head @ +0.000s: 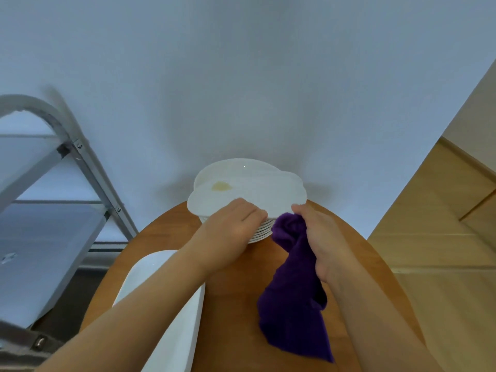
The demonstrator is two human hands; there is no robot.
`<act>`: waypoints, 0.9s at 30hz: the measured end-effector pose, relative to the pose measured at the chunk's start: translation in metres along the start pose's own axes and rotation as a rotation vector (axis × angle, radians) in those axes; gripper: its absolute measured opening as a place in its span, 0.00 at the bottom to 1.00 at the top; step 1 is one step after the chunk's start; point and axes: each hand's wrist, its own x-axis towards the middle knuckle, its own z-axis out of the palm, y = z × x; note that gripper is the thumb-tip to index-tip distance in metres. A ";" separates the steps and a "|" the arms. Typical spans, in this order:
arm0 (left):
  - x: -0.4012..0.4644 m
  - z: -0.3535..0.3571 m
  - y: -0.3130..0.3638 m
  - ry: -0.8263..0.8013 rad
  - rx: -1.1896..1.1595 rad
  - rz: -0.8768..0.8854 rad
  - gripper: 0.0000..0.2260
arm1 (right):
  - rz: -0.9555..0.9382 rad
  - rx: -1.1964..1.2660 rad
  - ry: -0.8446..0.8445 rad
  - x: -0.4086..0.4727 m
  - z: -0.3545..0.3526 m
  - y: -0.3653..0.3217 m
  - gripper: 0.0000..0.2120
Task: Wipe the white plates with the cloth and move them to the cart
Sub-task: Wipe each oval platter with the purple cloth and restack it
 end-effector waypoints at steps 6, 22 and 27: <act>-0.030 -0.006 0.050 0.119 0.032 -0.094 0.06 | -0.004 -0.024 0.051 -0.043 -0.021 0.018 0.08; -0.116 -0.075 0.152 0.246 -2.104 -1.626 0.13 | 0.003 -0.145 0.038 -0.175 -0.096 0.087 0.22; -0.140 -0.072 0.184 0.442 -1.862 -1.565 0.13 | -0.114 -0.107 0.226 -0.196 -0.097 0.089 0.15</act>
